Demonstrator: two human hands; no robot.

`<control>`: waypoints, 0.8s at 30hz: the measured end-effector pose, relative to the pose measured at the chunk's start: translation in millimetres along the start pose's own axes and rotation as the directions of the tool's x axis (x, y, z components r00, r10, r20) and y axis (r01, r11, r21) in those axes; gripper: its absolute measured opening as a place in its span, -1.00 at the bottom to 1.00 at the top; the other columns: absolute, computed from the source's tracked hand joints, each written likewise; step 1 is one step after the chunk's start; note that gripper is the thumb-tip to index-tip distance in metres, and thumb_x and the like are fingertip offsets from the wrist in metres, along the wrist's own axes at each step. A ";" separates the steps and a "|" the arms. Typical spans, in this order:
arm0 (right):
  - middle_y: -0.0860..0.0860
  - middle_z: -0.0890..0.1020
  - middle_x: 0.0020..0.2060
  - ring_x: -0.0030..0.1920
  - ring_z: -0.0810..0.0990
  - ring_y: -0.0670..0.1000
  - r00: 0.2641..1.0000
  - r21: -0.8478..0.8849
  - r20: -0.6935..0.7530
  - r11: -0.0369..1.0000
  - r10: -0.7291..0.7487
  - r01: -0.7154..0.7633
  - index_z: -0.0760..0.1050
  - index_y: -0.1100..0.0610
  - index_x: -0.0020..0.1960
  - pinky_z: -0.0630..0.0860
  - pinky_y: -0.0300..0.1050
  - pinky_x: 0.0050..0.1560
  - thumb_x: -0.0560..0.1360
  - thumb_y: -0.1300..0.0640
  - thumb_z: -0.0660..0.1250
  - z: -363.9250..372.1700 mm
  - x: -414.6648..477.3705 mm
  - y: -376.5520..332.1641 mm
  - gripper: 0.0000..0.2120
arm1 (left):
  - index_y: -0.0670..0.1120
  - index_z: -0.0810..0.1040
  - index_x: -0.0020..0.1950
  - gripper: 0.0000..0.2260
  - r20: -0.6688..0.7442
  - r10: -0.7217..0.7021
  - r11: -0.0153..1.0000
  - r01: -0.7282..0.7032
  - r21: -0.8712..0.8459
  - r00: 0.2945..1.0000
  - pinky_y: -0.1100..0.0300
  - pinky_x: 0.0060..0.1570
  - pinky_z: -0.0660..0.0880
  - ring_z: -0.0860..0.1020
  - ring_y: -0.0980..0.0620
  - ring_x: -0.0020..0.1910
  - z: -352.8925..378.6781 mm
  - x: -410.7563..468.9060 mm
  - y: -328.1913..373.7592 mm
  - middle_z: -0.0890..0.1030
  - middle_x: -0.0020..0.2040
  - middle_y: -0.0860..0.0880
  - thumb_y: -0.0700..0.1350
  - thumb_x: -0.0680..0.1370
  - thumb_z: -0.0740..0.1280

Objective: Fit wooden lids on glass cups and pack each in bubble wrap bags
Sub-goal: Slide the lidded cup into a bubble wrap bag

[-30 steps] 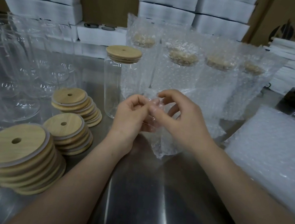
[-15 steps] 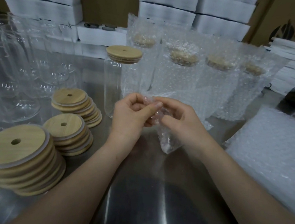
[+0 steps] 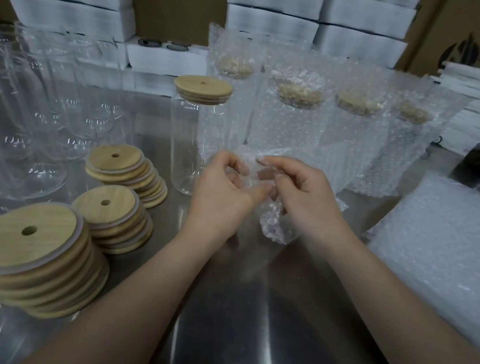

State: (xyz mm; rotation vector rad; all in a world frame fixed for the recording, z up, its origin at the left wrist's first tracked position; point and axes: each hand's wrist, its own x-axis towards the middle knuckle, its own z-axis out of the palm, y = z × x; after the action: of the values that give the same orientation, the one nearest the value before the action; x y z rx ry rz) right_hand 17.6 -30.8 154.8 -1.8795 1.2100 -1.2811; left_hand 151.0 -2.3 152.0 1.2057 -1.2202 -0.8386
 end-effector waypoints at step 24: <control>-0.02 0.70 -0.01 -0.29 0.48 -0.41 0.930 -0.400 -0.236 0.900 -0.282 0.172 0.65 0.15 0.13 0.34 -0.54 -0.15 0.51 0.38 0.18 -26.4 -2.5 -26.0 -0.65 | 0.07 0.58 -0.05 -0.87 -0.102 -0.100 0.979 0.116 0.169 0.990 -0.14 -0.09 0.63 0.66 -0.06 -0.19 -3.0 -11.1 15.1 0.62 -0.18 0.04 -0.10 0.43 0.41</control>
State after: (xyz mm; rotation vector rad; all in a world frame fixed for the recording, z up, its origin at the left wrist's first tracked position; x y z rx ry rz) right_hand 2.5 -16.1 185.3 -2.2164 1.5059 -1.5868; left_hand 149.9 12.1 164.3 1.4482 -1.1789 -0.7581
